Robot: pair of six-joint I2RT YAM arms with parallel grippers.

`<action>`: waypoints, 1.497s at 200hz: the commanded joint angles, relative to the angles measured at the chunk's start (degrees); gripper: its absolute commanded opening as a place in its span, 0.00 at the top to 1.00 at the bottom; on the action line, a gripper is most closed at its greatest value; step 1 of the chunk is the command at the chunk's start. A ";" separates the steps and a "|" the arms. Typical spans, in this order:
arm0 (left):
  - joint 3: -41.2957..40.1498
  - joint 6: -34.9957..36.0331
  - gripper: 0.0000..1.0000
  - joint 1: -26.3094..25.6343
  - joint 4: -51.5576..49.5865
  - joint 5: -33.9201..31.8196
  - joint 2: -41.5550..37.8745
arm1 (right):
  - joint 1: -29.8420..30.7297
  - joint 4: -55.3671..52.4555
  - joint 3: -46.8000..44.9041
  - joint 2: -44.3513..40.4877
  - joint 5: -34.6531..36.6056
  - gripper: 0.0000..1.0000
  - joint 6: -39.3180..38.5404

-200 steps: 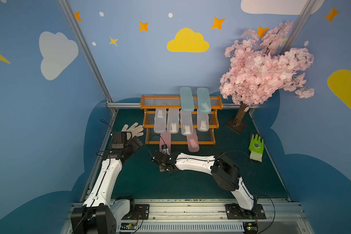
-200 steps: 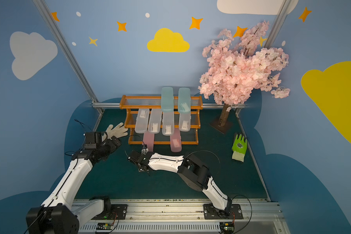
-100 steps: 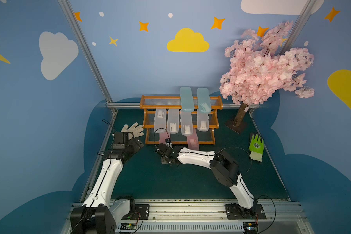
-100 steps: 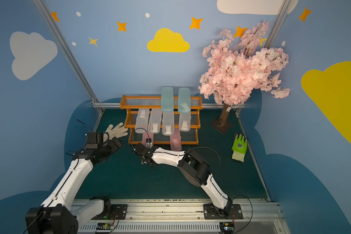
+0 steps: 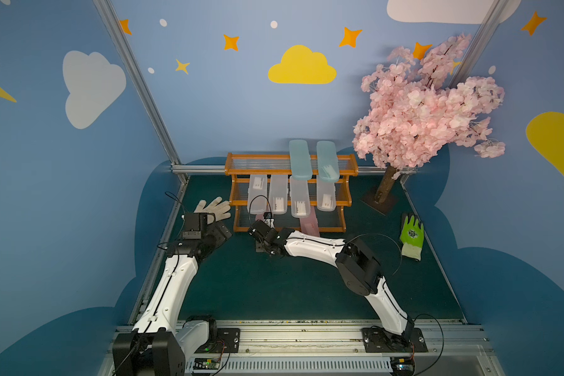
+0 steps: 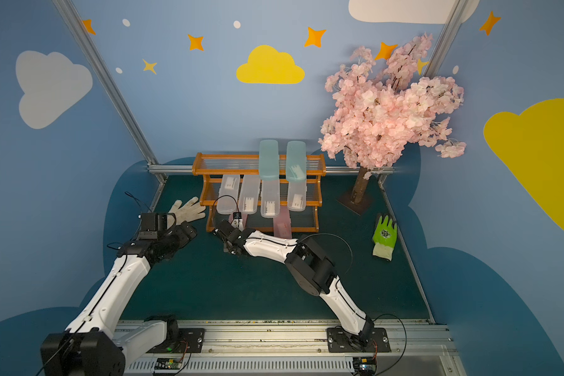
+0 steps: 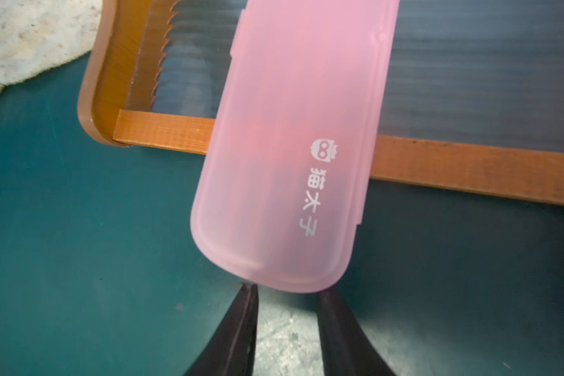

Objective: Place the pencil cases on the shelf according to color
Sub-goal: Place the pencil case on the shelf, then reset both arms

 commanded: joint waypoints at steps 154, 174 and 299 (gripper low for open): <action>-6.27 11.43 0.00 -0.67 11.11 -9.06 -12.95 | 10.75 -17.96 -16.41 -24.07 26.67 0.02 -4.20; -8.12 14.61 0.00 -0.72 14.74 -7.08 -13.37 | 10.65 -20.13 -25.26 -34.00 31.96 0.02 -1.35; -18.26 30.26 0.00 -1.68 46.46 -17.90 1.40 | -38.06 14.66 -61.18 -70.97 2.70 0.02 -37.92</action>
